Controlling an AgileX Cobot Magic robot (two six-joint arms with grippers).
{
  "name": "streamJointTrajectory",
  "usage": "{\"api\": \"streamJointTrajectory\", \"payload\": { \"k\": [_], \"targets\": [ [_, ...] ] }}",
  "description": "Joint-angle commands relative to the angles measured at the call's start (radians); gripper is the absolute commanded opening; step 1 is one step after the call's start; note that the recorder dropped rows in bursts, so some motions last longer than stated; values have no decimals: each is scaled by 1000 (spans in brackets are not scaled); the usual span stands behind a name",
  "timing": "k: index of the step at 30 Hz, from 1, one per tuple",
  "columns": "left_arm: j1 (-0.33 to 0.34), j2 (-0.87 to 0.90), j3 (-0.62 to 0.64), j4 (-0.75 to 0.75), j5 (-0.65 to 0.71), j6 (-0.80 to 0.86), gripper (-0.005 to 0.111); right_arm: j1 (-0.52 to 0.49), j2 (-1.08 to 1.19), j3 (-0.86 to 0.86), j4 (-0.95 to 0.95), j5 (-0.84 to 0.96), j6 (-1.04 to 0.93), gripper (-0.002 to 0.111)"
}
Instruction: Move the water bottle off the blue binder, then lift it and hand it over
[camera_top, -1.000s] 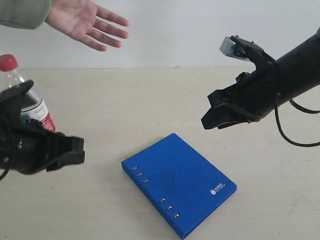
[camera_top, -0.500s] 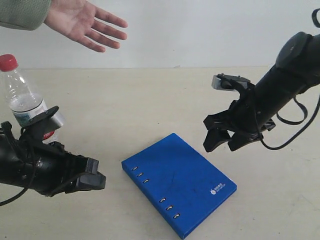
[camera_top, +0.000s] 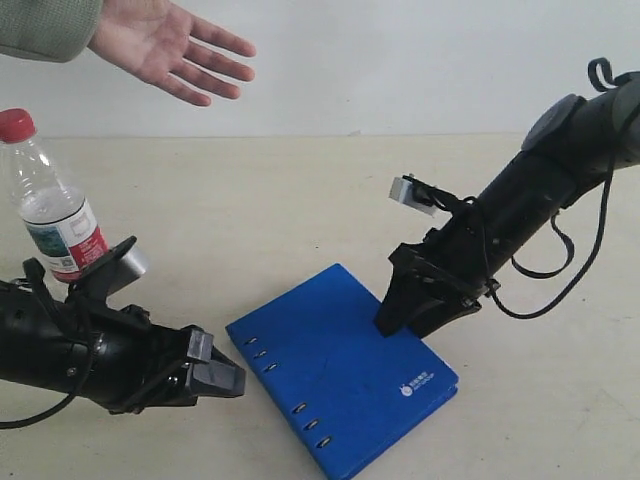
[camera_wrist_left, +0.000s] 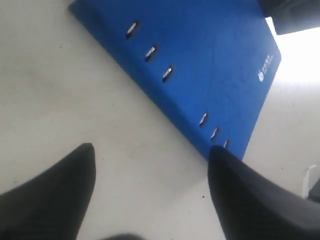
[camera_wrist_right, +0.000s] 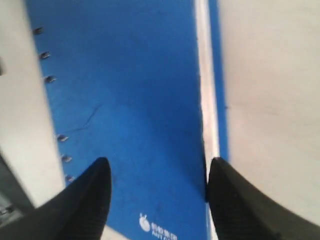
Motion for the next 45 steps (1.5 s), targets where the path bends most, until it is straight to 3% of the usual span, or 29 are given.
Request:
{"api": "streamJointTrajectory", "payload": {
  "k": [1, 6, 11, 18, 26, 35, 41, 45],
  "targets": [
    [-3, 28, -2, -93, 9, 99, 62, 4, -27, -1, 87, 101, -64, 50],
    [-3, 31, -2, -184, 9, 185, 62, 56, -27, 1, 115, 101, -107, 50],
    [-3, 31, -2, -184, 9, 205, 62, 128, -27, 1, 92, 70, -100, 50],
    [6, 27, 10, -143, 4, 205, 62, 124, -27, 1, 88, 26, -67, 48],
    [6, 27, 10, -95, 10, 205, 62, 172, -2, 21, 92, -62, -90, 0],
    [80, -120, 91, -184, -7, 356, 62, 170, -52, 11, 304, -18, -217, 0],
    [138, -229, 174, -184, -2, 238, 62, 170, -114, 11, 510, -6, -267, 0],
    [142, -231, 193, -184, 110, 158, 62, 173, -120, 11, 591, 2, -251, 0]
  ]
}}
